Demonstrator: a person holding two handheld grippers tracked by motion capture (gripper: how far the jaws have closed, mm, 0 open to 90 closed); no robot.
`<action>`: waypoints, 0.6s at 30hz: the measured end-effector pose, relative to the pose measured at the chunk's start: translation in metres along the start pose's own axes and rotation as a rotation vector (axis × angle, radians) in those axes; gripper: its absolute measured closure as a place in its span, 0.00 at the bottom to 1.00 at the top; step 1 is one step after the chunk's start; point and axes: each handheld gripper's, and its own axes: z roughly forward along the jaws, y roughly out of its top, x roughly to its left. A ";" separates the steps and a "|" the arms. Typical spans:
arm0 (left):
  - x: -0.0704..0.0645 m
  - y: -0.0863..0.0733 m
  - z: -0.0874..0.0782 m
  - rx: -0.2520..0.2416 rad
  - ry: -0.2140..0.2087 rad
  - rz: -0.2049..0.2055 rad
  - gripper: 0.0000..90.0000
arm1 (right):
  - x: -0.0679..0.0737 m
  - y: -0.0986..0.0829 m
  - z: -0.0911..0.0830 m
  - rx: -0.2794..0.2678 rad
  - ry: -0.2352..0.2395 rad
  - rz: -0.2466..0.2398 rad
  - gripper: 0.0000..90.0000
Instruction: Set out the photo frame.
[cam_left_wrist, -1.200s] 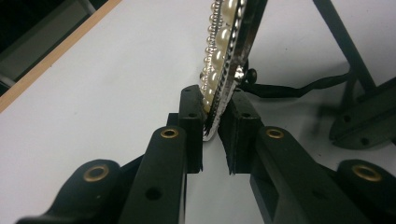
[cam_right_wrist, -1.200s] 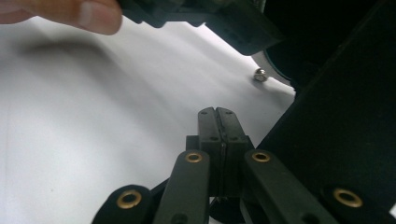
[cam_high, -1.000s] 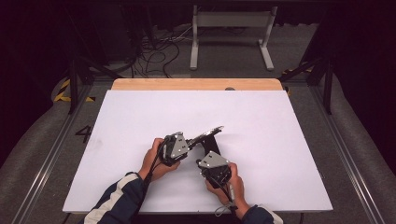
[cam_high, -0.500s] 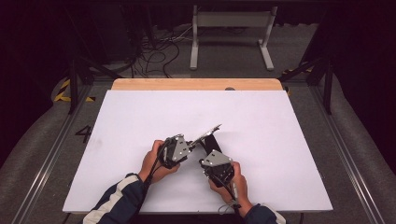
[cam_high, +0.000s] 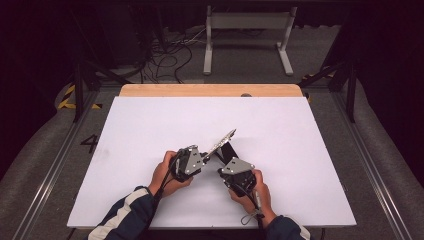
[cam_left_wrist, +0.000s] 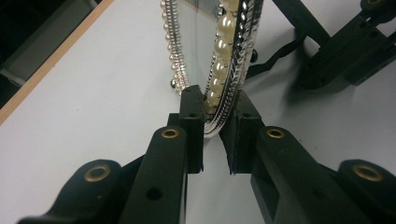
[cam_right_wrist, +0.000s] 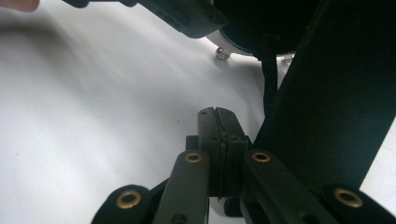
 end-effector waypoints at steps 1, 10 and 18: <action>-0.001 0.000 0.000 0.002 0.003 0.001 0.88 | -0.001 0.000 0.000 0.001 0.006 0.001 1.00; -0.003 0.001 -0.002 -0.011 -0.015 0.004 0.88 | -0.006 -0.001 -0.003 0.007 0.015 -0.008 1.00; -0.006 0.003 -0.003 -0.014 -0.025 0.004 0.86 | -0.011 -0.002 -0.004 0.009 0.008 -0.006 1.00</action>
